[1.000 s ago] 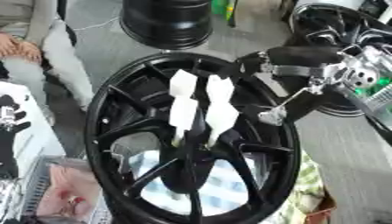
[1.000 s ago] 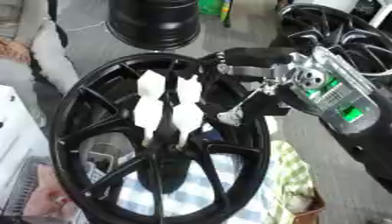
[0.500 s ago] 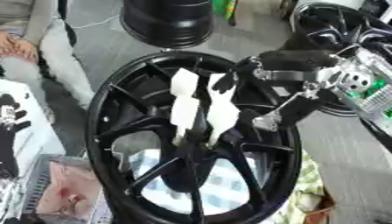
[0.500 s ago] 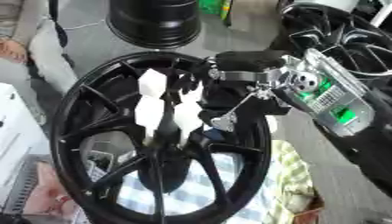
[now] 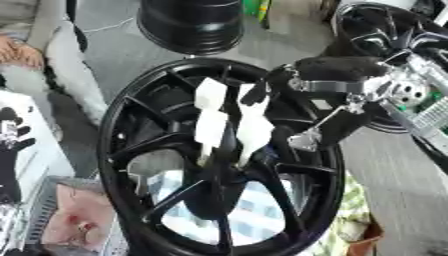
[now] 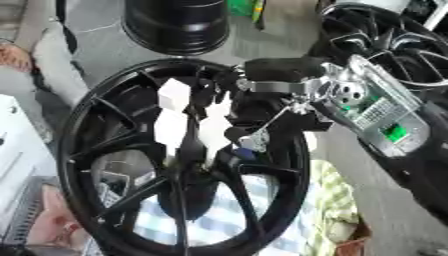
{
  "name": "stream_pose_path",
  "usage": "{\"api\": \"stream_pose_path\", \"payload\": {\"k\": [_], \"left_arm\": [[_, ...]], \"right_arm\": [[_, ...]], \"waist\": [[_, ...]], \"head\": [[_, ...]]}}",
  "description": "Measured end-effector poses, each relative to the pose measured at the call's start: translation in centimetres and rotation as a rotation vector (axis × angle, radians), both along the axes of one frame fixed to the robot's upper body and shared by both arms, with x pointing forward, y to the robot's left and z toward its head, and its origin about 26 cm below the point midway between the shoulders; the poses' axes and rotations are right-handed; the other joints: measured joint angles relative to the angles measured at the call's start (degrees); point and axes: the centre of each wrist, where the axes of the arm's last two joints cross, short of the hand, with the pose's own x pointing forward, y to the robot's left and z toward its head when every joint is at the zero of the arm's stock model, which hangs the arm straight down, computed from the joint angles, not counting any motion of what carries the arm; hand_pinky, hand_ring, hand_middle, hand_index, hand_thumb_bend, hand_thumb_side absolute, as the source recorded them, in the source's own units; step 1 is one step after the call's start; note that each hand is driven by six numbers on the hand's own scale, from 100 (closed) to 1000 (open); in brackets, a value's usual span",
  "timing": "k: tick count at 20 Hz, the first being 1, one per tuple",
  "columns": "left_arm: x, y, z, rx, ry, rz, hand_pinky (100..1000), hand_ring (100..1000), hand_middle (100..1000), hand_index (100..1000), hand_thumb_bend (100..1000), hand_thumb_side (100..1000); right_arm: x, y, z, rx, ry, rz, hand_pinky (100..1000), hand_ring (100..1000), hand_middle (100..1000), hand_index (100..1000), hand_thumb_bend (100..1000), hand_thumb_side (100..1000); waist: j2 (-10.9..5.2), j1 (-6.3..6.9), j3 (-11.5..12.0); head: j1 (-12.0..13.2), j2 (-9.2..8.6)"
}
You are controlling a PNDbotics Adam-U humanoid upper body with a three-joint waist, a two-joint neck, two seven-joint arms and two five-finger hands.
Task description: Pull the pin out of the wheel hub.
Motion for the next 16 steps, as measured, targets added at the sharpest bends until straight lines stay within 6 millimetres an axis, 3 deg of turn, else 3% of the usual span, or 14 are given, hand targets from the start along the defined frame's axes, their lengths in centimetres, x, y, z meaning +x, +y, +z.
{"api": "stream_pose_path", "payload": {"k": [16], "left_arm": [[0.1,-0.1,0.1,0.001,-0.003,-0.003,685,720,679,790,291,644]], "right_arm": [[1.1,0.4,-1.9,-0.041,0.03,-0.002,763,824,836,939,138,237]], "waist": [[0.29,-0.01,0.1]], "head": [[0.0,0.0]]}}
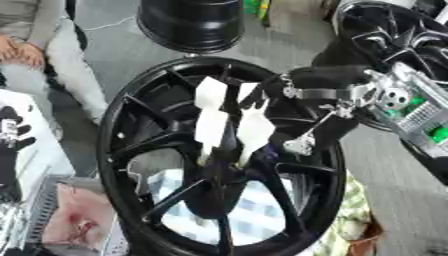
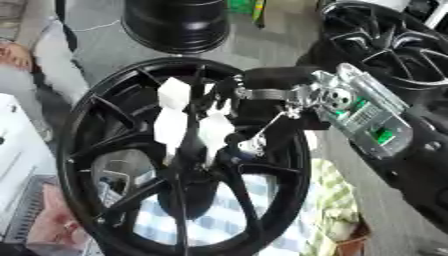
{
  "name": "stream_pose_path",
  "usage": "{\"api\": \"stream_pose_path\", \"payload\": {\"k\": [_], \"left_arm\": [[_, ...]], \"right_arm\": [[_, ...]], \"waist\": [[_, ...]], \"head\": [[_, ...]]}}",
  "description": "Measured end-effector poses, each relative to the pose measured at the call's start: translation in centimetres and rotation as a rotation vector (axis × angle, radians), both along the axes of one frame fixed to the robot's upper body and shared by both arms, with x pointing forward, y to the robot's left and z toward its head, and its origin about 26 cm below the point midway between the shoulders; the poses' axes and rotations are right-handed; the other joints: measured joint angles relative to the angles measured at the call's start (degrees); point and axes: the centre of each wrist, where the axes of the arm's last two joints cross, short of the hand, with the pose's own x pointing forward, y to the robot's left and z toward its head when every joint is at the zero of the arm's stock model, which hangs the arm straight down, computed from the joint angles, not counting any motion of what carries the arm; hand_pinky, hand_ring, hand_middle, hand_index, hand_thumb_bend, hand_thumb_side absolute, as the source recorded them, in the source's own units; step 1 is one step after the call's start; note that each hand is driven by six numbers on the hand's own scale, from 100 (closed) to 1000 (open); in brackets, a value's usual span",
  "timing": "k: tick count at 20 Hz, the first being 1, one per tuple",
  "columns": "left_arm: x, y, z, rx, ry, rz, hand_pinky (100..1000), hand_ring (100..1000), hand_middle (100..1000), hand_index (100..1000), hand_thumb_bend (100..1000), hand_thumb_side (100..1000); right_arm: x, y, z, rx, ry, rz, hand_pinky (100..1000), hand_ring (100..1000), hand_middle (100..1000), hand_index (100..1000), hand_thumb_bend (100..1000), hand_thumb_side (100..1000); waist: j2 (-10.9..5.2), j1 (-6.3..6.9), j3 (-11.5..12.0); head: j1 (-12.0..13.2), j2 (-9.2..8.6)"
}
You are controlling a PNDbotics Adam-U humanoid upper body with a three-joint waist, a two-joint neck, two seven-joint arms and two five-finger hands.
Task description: Pull the pin out of the wheel hub.
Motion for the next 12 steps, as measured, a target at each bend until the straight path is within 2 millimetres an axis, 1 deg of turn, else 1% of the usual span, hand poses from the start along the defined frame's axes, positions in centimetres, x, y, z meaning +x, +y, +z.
{"api": "stream_pose_path", "payload": {"k": [12], "left_arm": [[0.0,0.0,0.0,0.0,-0.001,-0.001,686,720,679,790,290,645]], "right_arm": [[1.1,0.1,-1.3,-0.003,0.014,-0.031,759,820,829,934,157,235]], "waist": [[0.07,0.0,0.1]], "head": [[0.0,0.0]]}}
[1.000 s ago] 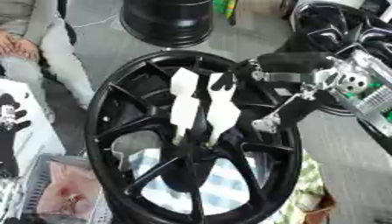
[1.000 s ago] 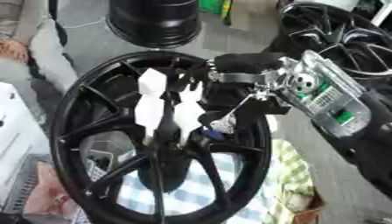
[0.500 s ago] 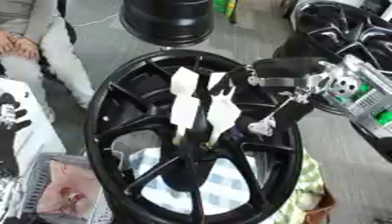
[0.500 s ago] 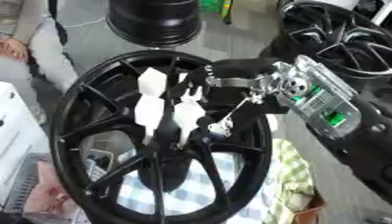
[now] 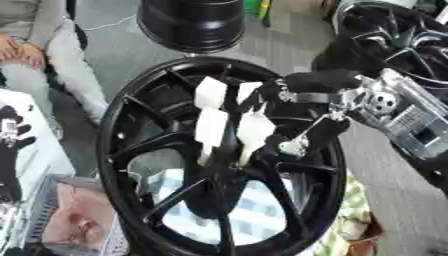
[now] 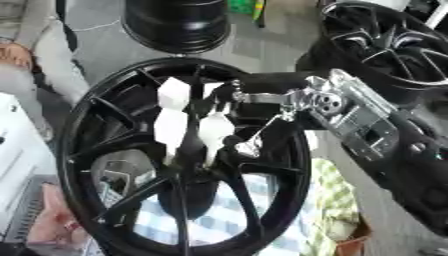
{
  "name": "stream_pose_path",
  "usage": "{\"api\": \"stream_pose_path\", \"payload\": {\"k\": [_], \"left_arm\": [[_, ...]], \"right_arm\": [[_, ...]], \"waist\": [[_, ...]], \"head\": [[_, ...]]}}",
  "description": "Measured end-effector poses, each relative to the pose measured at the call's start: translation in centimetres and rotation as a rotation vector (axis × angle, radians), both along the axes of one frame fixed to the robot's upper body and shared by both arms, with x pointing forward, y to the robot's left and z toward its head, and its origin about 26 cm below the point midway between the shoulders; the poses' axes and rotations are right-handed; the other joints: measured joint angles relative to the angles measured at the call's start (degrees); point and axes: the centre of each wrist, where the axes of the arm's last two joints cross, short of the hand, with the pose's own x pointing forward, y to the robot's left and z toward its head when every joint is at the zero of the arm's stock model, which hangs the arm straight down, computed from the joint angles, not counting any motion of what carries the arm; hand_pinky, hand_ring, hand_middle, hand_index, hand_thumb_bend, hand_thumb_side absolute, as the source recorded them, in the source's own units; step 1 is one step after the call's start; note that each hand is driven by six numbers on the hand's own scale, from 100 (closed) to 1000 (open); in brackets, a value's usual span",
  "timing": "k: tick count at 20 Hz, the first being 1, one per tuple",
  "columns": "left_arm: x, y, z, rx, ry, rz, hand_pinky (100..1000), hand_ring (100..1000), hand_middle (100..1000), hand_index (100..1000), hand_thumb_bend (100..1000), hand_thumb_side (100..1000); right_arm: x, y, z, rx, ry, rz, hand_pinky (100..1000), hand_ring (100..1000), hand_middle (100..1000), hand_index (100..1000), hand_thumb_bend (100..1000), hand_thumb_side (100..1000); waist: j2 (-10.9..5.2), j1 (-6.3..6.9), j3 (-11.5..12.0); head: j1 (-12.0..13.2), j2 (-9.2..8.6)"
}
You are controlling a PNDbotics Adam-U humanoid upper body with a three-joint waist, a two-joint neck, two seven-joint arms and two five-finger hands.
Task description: Pull the pin out of the wheel hub.
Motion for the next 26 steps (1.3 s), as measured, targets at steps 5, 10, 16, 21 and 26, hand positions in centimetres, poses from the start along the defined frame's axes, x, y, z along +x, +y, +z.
{"api": "stream_pose_path", "payload": {"k": [5,10,16,21,26], "left_arm": [[0.01,0.0,0.01,0.0,0.0,0.0,686,720,679,790,290,645],[0.01,-0.01,0.01,0.0,0.0,0.0,686,719,679,790,290,645],[0.01,-0.01,0.01,0.0,0.0,0.0,686,719,679,790,290,645],[0.01,-0.01,0.01,0.0,0.0,0.0,686,719,678,790,290,645],[0.02,-0.01,0.02,0.0,0.0,0.0,685,719,679,790,289,645]], "right_arm": [[0.32,-0.05,-0.39,-0.008,0.006,-0.014,758,817,816,922,164,238],[0.58,-0.16,-0.78,-0.017,0.016,-0.023,756,813,803,908,165,244],[0.58,-0.13,-0.86,-0.018,0.017,-0.02,746,795,753,834,152,235],[0.24,0.2,-0.65,-0.004,0.017,-0.004,723,760,671,690,106,247],[0.04,0.32,-0.49,0.036,0.013,-0.01,688,695,556,575,100,233]], "waist": [[0.01,-0.01,0.0],[0.02,-0.01,0.0],[0.08,-0.01,0.0],[0.12,-0.01,0.0],[0.2,-0.01,0.0]], "head": [[0.0,0.0],[0.0,0.0],[0.0,0.01],[0.0,0.01],[0.0,0.02]]}}
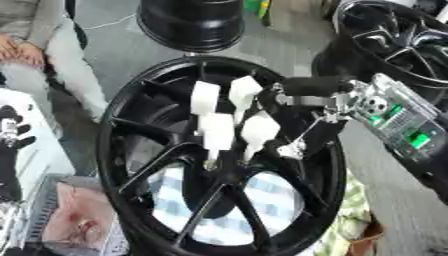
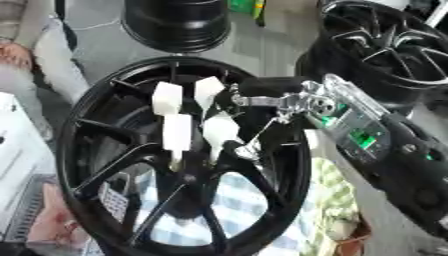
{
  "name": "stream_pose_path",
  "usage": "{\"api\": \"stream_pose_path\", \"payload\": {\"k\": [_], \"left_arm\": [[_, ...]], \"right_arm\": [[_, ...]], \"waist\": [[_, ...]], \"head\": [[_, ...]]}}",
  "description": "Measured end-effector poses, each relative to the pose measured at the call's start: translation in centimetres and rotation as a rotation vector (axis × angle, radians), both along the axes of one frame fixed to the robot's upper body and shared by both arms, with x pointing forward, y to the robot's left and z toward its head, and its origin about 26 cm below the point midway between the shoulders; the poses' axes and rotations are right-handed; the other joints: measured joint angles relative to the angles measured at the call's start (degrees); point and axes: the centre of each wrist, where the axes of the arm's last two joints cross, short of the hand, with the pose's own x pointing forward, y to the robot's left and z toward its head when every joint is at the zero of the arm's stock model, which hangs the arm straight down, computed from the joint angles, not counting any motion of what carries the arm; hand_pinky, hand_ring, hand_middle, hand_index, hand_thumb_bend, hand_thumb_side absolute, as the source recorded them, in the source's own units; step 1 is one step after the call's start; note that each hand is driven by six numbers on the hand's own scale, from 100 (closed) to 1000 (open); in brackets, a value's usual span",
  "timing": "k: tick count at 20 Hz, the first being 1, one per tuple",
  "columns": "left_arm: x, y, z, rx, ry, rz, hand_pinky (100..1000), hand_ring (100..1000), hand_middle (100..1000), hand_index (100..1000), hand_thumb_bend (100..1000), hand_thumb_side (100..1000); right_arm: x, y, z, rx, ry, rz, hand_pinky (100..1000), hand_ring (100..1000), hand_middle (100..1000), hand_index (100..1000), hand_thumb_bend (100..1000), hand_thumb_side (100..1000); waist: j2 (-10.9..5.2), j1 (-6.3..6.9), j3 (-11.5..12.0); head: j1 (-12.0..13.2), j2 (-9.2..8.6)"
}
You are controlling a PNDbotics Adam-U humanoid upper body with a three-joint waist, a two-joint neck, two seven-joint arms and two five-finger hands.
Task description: Pull the pin out of the wheel hub.
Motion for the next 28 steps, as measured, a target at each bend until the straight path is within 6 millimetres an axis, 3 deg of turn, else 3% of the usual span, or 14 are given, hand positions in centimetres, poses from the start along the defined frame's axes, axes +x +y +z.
{"api": "stream_pose_path", "payload": {"k": [6,21,28], "left_arm": [[0.0,0.0,0.0,0.0,0.0,0.0,686,719,679,790,289,645],[0.0,0.0,0.0,0.0,-0.001,-0.001,686,719,679,789,288,646],[0.0,0.0,-0.1,-0.001,0.003,0.001,686,718,679,789,288,646]], "right_arm": [[-0.4,-0.1,-0.1,0.04,-0.005,-0.004,671,658,499,548,100,221],[-0.4,-0.9,0.0,0.086,-0.017,-0.043,647,627,476,547,100,169],[-1.0,-4.2,1.5,0.286,-0.018,-0.156,624,604,466,548,100,145]], "waist": [[-0.01,-0.02,0.0],[-0.03,-0.03,0.2],[-0.3,-0.01,-0.5]], "head": [[0.0,0.0],[0.0,0.01],[0.5,0.06]]}}
